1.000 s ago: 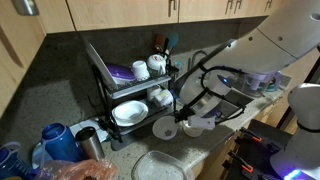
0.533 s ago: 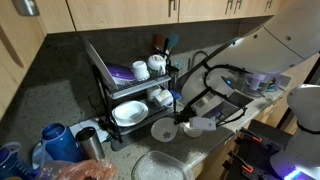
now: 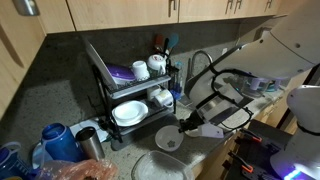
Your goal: Take the bowl from the rack and put it on the counter
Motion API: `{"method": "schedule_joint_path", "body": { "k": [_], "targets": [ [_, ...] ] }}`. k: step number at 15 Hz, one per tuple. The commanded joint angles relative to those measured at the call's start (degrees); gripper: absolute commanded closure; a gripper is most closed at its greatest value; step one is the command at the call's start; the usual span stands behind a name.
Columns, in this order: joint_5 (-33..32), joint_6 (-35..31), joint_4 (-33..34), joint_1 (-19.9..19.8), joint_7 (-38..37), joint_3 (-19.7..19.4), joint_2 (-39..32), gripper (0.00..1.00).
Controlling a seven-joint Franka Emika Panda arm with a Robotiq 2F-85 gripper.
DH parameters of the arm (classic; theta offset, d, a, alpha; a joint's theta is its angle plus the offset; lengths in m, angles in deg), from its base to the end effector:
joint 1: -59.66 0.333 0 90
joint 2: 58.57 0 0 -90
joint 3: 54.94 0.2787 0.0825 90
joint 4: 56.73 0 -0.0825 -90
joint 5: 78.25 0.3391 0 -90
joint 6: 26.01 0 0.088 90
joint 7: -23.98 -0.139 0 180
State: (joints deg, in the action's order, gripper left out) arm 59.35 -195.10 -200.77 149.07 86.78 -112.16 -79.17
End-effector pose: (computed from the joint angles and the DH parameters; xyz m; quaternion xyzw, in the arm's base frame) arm 0.3617 0.1341 0.1772 -0.9157 0.2822 -0.2259 0.1755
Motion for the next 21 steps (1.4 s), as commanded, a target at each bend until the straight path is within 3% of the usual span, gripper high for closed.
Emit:
{"method": "schedule_joint_path", "body": {
  "k": [1,6,11,21],
  "targets": [
    [6.30,3.47,-1.90,4.58,7.09,-6.61,0.16,0.99],
    [9.68,6.76,-5.23,8.69,12.18,-11.26,0.45,0.99],
    [10.46,10.94,-7.65,10.25,12.52,-12.00,0.17,0.99],
    [10.32,12.48,-8.32,9.01,12.57,-10.57,-1.06,0.99]
  ]
}}
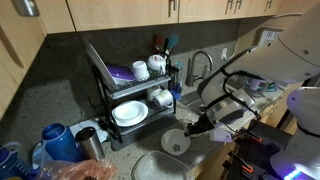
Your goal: Take the bowl from the rack and put it on the counter
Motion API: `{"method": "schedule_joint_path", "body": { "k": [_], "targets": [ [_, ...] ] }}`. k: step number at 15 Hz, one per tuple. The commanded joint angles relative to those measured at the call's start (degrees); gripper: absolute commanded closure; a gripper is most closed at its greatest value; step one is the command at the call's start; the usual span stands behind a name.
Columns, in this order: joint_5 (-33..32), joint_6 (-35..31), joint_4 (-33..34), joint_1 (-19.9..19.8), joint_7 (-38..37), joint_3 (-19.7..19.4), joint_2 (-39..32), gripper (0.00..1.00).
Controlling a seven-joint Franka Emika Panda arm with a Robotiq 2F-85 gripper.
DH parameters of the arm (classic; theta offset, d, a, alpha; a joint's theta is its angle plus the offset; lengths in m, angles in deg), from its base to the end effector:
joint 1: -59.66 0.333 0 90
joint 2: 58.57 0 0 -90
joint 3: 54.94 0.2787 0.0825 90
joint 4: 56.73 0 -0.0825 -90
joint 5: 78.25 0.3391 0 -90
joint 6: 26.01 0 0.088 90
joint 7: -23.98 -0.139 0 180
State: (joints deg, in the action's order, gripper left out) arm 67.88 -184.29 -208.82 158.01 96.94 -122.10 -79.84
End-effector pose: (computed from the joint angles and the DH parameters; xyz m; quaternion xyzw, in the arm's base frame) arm 0.3317 0.1182 0.1592 -0.9121 0.2603 -0.2338 0.2136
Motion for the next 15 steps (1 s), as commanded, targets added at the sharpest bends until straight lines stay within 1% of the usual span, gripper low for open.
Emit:
{"method": "schedule_joint_path", "body": {
  "k": [1,12,13,14,15],
  "targets": [
    [1.72,1.64,-0.25,0.00,2.30,-0.57,-0.63,0.99],
    [1.08,2.25,-0.04,-0.48,1.21,0.18,-3.29,0.98],
    [0.95,2.32,0.01,-0.62,1.12,0.23,-3.32,0.89],
    [0.84,2.28,0.10,-0.74,1.06,0.29,-3.40,0.68],
    [0.72,2.16,0.15,-0.81,1.01,0.30,-3.43,0.64]
  ]
}}
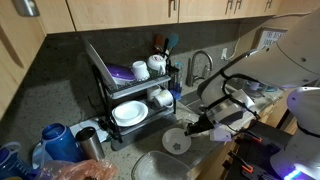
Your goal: Take the bowl from the rack and put it on the counter
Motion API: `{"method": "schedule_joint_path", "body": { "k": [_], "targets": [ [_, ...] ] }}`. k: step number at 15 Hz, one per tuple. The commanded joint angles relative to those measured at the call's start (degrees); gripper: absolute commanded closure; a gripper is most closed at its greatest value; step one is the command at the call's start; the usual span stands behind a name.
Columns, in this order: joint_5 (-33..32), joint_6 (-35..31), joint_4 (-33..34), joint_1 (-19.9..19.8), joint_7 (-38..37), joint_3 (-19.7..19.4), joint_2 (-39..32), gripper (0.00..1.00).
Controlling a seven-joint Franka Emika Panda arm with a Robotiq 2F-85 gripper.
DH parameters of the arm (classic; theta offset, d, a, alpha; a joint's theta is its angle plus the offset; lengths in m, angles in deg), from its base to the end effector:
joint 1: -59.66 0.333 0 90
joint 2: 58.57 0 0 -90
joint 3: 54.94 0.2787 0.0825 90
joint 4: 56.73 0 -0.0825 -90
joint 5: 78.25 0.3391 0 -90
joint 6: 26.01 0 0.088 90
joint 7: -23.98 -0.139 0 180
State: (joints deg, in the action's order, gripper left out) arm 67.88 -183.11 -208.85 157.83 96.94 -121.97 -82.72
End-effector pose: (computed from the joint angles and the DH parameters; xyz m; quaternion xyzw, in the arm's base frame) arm 0.3341 0.1120 0.1551 -0.9151 0.2513 -0.2428 0.2011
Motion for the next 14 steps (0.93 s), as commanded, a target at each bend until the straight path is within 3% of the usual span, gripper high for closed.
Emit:
{"method": "schedule_joint_path", "body": {
  "k": [1,8,14],
  "targets": [
    [0.74,0.93,0.18,-0.60,1.04,0.09,-0.64,0.55],
    [-0.14,-0.30,0.73,0.79,1.77,-1.81,0.51,0.03],
    [-4.57,-2.26,1.44,2.05,-0.21,-4.82,6.12,0.00]
  ]
}}
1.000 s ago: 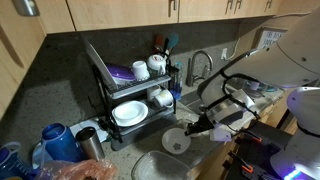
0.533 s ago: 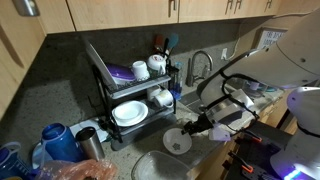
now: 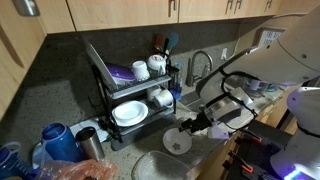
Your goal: Take the bowl from the rack and put it on the counter
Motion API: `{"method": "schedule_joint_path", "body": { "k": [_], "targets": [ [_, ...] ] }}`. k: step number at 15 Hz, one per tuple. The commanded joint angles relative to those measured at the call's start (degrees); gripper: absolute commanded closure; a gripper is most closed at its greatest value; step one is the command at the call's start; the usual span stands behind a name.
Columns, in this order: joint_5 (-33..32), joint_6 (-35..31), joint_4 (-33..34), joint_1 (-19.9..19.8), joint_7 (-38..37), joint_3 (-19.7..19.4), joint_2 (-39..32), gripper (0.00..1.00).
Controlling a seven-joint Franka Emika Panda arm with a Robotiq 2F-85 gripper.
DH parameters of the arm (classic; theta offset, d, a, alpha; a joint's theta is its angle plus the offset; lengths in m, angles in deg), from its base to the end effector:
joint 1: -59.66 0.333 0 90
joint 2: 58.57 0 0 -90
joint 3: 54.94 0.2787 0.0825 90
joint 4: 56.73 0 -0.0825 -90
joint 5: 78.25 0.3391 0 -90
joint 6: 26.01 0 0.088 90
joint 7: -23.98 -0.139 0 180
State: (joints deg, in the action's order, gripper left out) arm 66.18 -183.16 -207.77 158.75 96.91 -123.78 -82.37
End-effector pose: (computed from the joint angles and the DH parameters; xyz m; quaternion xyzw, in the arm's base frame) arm 0.3446 0.1146 0.1643 -0.9144 0.2405 -0.2507 0.2077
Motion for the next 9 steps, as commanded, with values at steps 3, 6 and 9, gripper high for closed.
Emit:
{"method": "schedule_joint_path", "body": {
  "k": [3,6,9],
  "targets": [
    [-6.81,-4.30,0.80,1.92,-2.07,-5.32,9.64,0.00],
    [-10.44,-7.17,0.91,4.01,-3.97,-8.55,13.85,0.00],
    [-15.75,-13.48,0.81,4.99,-7.96,-9.53,19.71,0.00]
  ]
}}
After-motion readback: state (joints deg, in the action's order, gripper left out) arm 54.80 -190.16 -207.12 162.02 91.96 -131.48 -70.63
